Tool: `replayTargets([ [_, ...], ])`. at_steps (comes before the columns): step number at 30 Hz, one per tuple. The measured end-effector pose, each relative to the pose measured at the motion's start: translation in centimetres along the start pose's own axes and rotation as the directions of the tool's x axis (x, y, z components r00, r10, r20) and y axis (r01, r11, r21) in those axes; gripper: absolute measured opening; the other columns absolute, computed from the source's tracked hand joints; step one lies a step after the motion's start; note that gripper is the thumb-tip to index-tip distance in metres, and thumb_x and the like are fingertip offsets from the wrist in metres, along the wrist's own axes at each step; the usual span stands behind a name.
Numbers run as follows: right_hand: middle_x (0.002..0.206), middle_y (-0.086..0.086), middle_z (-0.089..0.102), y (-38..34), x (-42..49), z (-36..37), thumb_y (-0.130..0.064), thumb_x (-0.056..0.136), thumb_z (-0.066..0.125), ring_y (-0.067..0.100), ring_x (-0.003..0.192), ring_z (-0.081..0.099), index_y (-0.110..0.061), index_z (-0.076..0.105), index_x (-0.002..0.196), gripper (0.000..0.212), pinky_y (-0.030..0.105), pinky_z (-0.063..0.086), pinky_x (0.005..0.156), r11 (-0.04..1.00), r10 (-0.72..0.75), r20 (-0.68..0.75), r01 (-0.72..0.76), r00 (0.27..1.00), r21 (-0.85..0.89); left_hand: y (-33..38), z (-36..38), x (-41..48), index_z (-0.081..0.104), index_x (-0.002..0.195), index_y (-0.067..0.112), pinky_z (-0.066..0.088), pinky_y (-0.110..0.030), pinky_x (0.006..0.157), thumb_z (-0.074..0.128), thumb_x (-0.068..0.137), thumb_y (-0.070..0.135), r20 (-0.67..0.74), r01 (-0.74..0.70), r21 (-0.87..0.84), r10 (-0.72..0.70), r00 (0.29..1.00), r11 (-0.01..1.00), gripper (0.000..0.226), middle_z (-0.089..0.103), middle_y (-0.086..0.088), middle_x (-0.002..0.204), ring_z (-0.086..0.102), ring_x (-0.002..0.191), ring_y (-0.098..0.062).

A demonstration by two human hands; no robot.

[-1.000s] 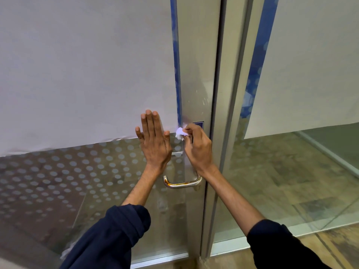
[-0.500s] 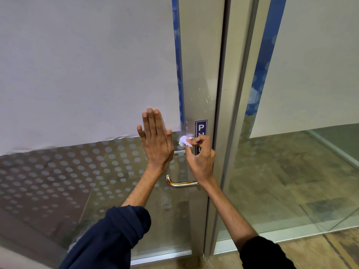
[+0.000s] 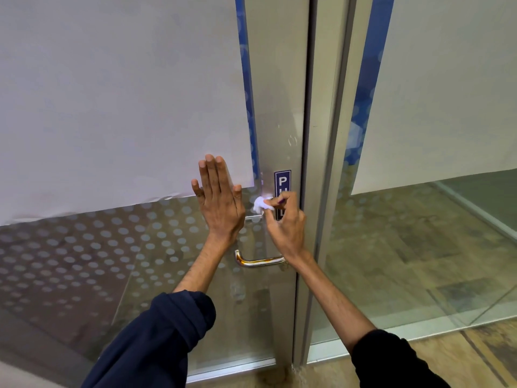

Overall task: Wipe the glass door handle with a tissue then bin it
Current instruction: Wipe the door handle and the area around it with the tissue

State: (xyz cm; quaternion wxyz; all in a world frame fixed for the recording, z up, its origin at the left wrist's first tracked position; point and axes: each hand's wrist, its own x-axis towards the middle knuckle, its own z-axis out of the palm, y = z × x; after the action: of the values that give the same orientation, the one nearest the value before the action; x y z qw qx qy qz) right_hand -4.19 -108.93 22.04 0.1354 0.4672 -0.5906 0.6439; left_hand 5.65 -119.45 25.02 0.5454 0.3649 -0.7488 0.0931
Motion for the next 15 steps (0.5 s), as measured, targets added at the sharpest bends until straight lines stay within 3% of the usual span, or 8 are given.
replayTargets([
  [3,0.085,-0.014,0.059,-1.7,3.4,-0.2,-0.003,0.08,0.073,-0.007,0.083,0.065,-0.024,0.044,0.1,0.041,0.003,0.048,0.068,0.997,0.011,-0.055,-0.007,0.998,0.083,0.0,0.2,0.0,-0.013,0.158,0.018,-0.019,-0.036,0.125,0.011,0.104,0.039,-0.015,-0.004,-0.003,0.004,1.0,1.0,0.062,-0.024,0.005,0.166,-0.019,0.155,-0.013],
  [5,0.083,-0.016,0.06,-2.7,4.7,-0.2,-0.002,0.079,0.072,-0.006,0.084,0.067,-0.024,0.044,0.099,0.041,0.007,0.047,0.066,0.996,0.014,-0.084,-0.006,0.996,0.092,0.0,0.2,0.0,-0.012,0.158,0.018,-0.019,-0.037,0.125,0.01,0.105,0.04,-0.023,-0.009,-0.004,0.009,1.0,1.0,0.061,-0.023,0.004,0.166,-0.017,0.155,-0.013],
  [10,0.088,-0.01,0.06,-2.8,3.9,-0.3,0.003,0.08,0.068,0.014,0.08,0.067,-0.019,0.051,0.101,0.035,0.022,0.053,0.07,0.994,-0.106,-0.097,0.105,0.99,-0.017,-0.1,0.2,0.0,-0.012,0.158,0.018,-0.019,-0.037,0.125,0.008,0.106,0.039,-0.027,-0.013,-0.011,0.012,1.0,1.0,0.06,-0.022,0.004,0.166,-0.017,0.155,-0.014],
  [15,0.087,-0.006,0.059,-0.2,-0.3,-0.2,0.007,0.076,0.068,0.017,0.077,0.066,-0.016,0.049,0.097,0.036,0.03,0.053,0.067,0.995,-0.041,0.005,0.041,0.999,-0.095,0.1,-0.1,-0.1,-0.013,0.158,0.019,-0.018,-0.036,0.125,0.007,0.106,0.04,-0.022,-0.008,-0.019,0.008,1.0,1.0,0.06,-0.024,0.005,0.166,-0.018,0.155,-0.013],
])
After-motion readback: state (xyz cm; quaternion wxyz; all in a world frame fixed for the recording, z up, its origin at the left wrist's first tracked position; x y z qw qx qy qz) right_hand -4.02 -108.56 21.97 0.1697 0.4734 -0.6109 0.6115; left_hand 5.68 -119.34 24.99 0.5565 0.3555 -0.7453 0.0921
